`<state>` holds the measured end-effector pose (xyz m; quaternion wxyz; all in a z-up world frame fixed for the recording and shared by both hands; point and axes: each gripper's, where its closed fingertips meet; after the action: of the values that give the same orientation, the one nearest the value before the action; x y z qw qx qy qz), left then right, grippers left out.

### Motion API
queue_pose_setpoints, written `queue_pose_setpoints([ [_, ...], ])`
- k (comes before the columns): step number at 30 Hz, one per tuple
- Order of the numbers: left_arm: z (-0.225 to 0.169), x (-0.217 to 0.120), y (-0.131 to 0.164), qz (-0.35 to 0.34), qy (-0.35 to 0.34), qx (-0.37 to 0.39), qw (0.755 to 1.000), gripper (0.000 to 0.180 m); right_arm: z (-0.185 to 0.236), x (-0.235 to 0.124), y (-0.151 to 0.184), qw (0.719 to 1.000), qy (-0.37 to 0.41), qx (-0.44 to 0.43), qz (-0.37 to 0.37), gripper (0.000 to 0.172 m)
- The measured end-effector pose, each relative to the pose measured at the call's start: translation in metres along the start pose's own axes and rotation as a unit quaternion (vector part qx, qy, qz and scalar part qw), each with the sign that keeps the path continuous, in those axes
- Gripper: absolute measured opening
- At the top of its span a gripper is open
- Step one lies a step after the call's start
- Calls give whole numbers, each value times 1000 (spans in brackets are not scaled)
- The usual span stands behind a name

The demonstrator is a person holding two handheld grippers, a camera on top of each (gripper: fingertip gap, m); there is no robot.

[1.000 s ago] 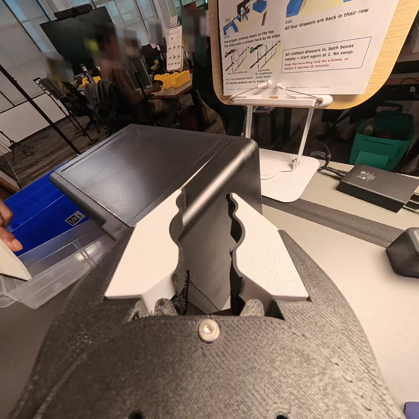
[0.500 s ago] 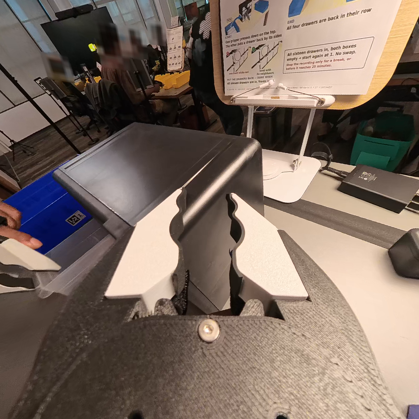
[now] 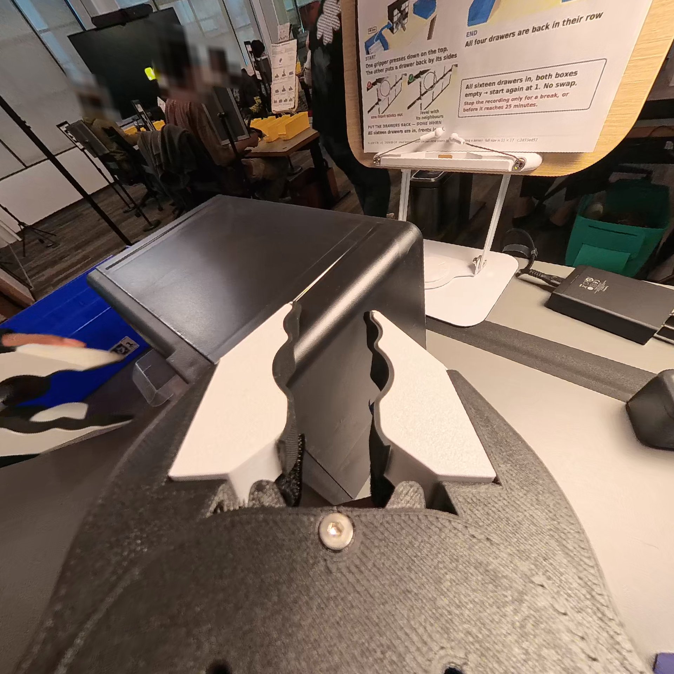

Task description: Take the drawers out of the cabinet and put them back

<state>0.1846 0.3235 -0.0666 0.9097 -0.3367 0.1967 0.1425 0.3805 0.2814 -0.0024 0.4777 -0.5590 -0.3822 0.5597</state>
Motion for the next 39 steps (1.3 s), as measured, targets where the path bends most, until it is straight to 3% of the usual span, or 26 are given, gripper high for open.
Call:
queue_pose_setpoints([
  [1, -5, -5, -5, -18, 12, -1, 1000, 29, 0, 0, 0, 1000, -1, 1, 0, 39],
  [4, -11, -3, -6, -14, 23, 5, 1000, 14, 0, 0, 0, 1000, 2, -2, 1, 39],
  [7, 0, 14, 4, 14, -4, 12, 1000, 9, 0, 0, 0, 1000, 5, -3, 1, 39],
  [15, 7, 38, 15, 33, -2, -41, 999, 20, 0, 0, 0, 1000, 6, -4, 1, 39],
  [19, 8, 8, 14, 11, 14, -75, 997, 31, 0, 0, 0, 1000, 2, -3, 1, 40],
  [22, 28, -30, 30, 10, 17, -103, 994, 37, 0, 0, 0, 1000, 1, -2, 1, 40],
  [25, 63, -65, 78, 60, 13, -127, 990, 43, 0, 0, 0, 1000, 1, -2, 1, 40],
  [29, 114, -102, 186, 182, -24, -138, 973, 48, 0, 0, 0, 1000, 4, -4, 1, 40],
  [34, 99, -114, 313, 317, 33, -197, 927, 57, 0, 0, 0, 1000, 5, -5, 1, 39],
  [39, 86, -101, 382, 385, 39, -197, 901, 58, 0, 0, 0, 1000, 3, -4, 0, 40],
])
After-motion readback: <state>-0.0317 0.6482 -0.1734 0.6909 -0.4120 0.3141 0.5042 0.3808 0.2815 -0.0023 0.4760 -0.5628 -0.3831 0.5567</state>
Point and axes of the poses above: each gripper's, where its closed fingertips meet, x out along the fingers, y out of its underside, z = x × y across the jaws, and after that the axes turned 10 degrees about -x, right-handed
